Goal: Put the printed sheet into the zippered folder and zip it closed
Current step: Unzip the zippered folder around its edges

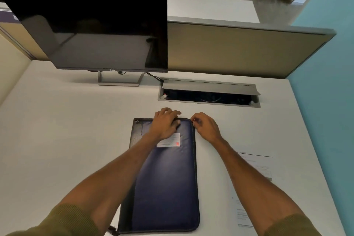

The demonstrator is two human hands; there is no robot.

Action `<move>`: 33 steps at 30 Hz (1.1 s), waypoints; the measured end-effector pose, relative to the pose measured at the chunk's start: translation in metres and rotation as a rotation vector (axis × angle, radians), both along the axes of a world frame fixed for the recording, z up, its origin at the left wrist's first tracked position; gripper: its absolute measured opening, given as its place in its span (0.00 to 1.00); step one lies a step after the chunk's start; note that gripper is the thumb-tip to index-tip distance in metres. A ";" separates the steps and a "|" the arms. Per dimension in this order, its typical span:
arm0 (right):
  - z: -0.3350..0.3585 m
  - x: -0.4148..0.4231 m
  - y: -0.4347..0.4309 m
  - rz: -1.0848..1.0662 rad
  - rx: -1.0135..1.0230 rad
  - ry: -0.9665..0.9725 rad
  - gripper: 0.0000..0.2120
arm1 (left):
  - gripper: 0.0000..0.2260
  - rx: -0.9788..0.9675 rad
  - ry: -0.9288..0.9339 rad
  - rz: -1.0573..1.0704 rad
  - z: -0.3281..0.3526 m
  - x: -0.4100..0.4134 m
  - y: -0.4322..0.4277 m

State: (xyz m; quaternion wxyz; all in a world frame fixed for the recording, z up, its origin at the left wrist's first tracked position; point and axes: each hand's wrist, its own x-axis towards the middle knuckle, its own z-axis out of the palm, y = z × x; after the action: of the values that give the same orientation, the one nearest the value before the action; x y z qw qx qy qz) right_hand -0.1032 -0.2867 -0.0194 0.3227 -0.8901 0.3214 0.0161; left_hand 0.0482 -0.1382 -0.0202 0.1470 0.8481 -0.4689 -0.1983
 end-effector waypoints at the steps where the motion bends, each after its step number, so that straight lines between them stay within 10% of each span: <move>1: 0.000 0.000 0.000 -0.008 0.009 -0.010 0.09 | 0.18 0.024 0.008 -0.030 -0.001 -0.007 -0.012; 33: -0.033 -0.155 0.116 -0.091 0.120 -0.035 0.02 | 0.14 0.192 0.017 0.062 0.019 -0.032 -0.037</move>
State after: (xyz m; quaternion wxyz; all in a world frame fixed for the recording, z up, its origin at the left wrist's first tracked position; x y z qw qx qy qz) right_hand -0.2584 -0.1710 -0.0522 0.3815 -0.8537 0.3545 0.0052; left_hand 0.0163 -0.1755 -0.0009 0.0752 0.8706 -0.4201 -0.2447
